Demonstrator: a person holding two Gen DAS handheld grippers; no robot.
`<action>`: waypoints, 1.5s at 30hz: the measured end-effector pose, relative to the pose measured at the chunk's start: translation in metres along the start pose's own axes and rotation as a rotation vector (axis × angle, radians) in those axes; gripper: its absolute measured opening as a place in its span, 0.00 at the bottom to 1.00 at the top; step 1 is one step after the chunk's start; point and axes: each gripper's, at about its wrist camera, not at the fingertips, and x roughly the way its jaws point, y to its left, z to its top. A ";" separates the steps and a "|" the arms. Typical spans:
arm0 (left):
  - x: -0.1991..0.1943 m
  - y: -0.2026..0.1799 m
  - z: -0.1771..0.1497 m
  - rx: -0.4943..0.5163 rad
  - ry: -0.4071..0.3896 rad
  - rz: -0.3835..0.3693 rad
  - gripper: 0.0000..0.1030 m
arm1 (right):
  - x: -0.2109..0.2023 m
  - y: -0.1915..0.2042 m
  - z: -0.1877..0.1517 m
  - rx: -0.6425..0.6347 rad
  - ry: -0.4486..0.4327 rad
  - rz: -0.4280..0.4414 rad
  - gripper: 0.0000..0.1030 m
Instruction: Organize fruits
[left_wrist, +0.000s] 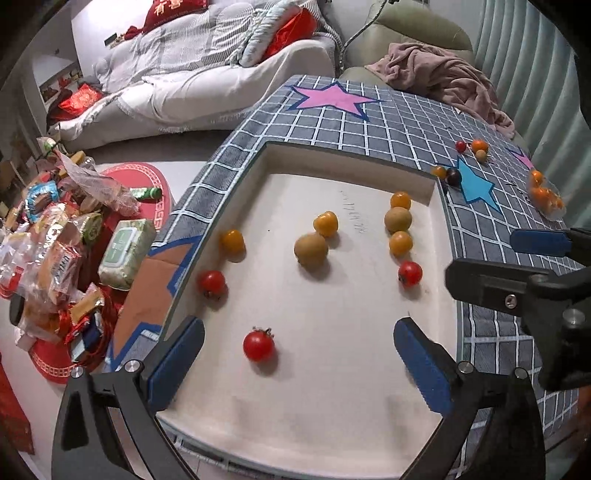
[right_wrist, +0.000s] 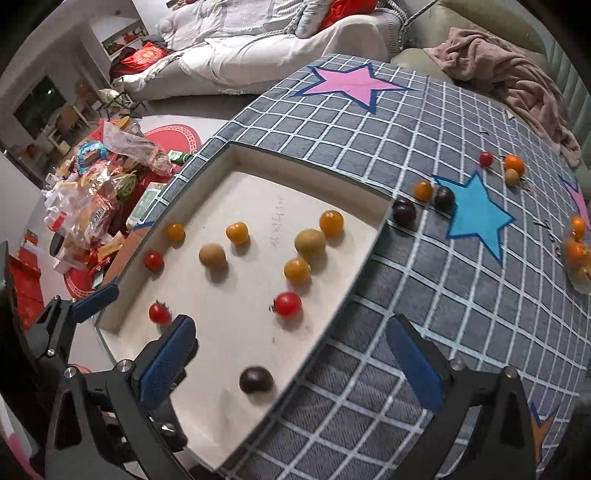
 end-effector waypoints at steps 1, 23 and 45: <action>-0.003 -0.001 -0.002 0.006 -0.001 0.007 1.00 | -0.003 0.000 -0.004 -0.007 0.003 -0.004 1.00; -0.044 -0.017 -0.032 0.084 -0.024 0.078 1.00 | -0.029 0.022 -0.035 -0.091 -0.036 -0.053 1.00; -0.042 -0.025 -0.034 0.087 -0.010 0.080 1.00 | -0.023 0.019 -0.036 -0.084 -0.025 -0.047 1.00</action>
